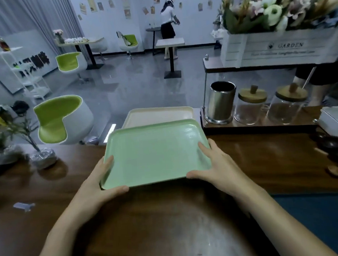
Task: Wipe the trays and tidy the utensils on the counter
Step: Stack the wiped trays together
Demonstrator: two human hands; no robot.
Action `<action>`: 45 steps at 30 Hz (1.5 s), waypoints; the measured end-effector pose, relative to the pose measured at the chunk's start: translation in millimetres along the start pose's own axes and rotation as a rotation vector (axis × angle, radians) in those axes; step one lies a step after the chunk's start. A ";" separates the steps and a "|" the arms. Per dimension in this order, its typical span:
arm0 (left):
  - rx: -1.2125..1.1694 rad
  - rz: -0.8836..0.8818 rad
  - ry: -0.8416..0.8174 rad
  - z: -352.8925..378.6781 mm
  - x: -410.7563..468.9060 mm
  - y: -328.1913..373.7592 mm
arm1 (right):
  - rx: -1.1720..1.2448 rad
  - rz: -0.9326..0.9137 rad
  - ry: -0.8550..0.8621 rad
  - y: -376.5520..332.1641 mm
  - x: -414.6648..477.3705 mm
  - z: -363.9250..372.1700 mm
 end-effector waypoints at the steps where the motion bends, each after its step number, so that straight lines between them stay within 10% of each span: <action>1: -0.003 0.004 -0.014 -8.1 17.3 -2.5 | -0.013 0.008 0.008 -8.0 14.2 2.0; 23: 0.026 0.024 -0.359 -4.1 227.6 -52.3 | -0.165 0.266 0.127 -9.3 168.4 39.0; 45: 0.183 -0.001 0.062 16.3 227.7 -45.1 | -0.203 0.343 0.241 3.0 188.7 51.4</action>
Point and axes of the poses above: each hand's wrist, its own x-axis towards the middle knuckle, its own z-axis out of the palm, y = z × x, the point moved 6 cm from there along x, towards the middle knuckle, and after that the axes turned 5 degrees about z, right-handed, at the moved point
